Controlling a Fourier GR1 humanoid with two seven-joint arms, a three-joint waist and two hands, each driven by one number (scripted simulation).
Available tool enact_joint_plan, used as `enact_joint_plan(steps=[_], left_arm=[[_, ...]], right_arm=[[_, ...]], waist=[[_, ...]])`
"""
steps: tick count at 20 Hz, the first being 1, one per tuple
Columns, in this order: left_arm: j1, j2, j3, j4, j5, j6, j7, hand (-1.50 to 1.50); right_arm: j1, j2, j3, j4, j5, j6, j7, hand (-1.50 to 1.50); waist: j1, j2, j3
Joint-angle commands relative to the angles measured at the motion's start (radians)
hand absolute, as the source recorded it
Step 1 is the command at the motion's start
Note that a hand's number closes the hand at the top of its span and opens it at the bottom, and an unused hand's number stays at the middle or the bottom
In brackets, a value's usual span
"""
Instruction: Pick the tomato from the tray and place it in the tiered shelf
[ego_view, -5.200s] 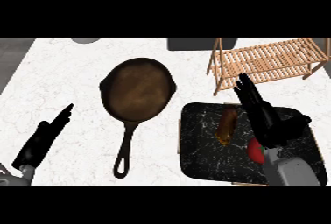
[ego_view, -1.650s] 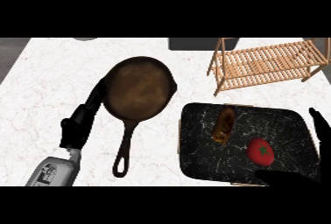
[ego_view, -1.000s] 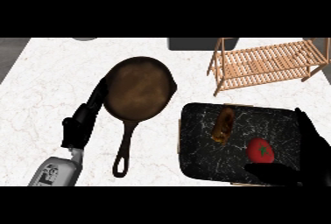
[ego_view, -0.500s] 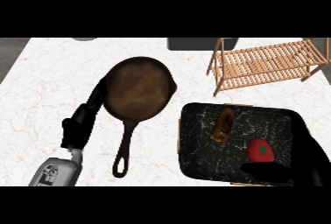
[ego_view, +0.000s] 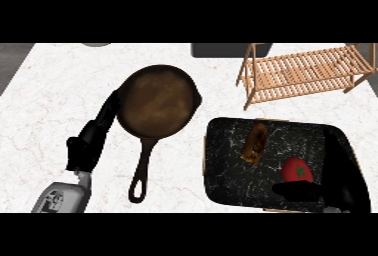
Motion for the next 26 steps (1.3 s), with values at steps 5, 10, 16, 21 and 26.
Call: enact_joint_plan(steps=[5, 10, 16, 21, 26], left_arm=[[0.017, -0.048, 0.014, 0.041, -0.036, -0.007, -0.052, 0.00], [0.032, -0.063, 0.000, -0.060, -0.068, -0.008, 0.037, 0.00], [0.039, -0.069, 0.026, -0.038, -0.082, -0.045, 0.013, 0.00], [-0.046, -0.078, 0.064, 0.050, -0.086, -0.051, -0.006, 0.00], [-0.030, -0.083, 0.092, 0.065, -0.099, -0.069, -0.035, 0.00]], right_arm=[[-0.029, 0.039, -0.050, 0.068, 0.014, 0.034, 0.042, -1.50], [0.078, 0.069, -0.014, 0.081, 0.043, -0.021, -0.048, -1.50], [0.096, 0.100, 0.005, 0.092, 0.061, -0.017, -0.051, 1.50], [0.048, 0.056, 0.030, 0.123, 0.090, 0.051, -0.074, 1.50], [0.005, 0.038, -0.040, 0.223, 0.098, -0.017, -0.164, 1.50]], waist=[[-0.001, 0.000, 0.000], [0.000, -0.001, 0.000], [-0.001, -0.001, 0.000], [-0.004, 0.000, 0.000], [-0.002, 0.001, 0.000]])
